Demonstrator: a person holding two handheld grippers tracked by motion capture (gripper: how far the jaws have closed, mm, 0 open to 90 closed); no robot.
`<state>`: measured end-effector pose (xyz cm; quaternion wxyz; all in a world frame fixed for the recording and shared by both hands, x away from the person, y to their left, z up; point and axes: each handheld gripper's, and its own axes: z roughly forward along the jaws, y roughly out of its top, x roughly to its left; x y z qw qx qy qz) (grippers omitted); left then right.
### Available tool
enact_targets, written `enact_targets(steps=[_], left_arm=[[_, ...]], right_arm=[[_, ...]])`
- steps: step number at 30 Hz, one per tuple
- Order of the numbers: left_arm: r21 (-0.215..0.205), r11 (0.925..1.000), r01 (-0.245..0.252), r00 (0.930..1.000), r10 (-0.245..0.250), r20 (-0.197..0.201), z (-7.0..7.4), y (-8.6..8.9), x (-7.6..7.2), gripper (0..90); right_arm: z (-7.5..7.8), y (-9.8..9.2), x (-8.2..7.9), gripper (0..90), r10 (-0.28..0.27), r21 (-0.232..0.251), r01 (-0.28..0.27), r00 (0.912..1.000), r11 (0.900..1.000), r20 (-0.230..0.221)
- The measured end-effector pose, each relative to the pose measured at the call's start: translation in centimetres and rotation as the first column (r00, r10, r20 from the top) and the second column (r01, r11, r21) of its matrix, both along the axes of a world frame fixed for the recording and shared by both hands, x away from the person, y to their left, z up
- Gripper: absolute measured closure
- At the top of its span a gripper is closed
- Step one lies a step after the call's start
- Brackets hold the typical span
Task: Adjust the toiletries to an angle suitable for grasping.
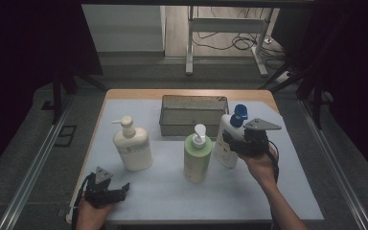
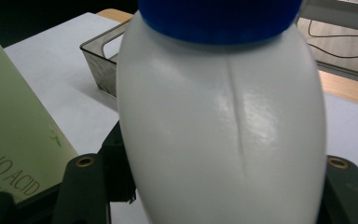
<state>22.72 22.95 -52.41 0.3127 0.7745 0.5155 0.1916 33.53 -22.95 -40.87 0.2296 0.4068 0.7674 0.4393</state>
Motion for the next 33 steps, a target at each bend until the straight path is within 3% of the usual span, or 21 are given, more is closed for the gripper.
enact_targets(steps=[17, 23, 33], left_arm=[[0.001, 1.0000, 0.001, 1.0000, -0.001, 0.002, 0.0, 0.0, 0.0, 13.4], [-0.002, 1.0000, -0.003, 1.0000, 0.003, 0.003, 0.0, 0.0, 0.0, 13.4], [-0.001, 1.0000, 0.000, 1.0000, 0.000, 0.003, 0.0, 0.0, 0.0, 13.4]], right_arm=[[1.3, -0.3, -0.6, 39.5, 0.023, -0.035, -0.025, 0.9984, 0.999, -0.052], [2.5, -0.4, -1.0, 39.5, 0.040, -0.058, -0.042, 0.9985, 0.997, -0.036], [4.9, -0.4, -0.9, 39.5, 0.075, -0.040, -0.076, 0.9970, 0.996, -0.022]])
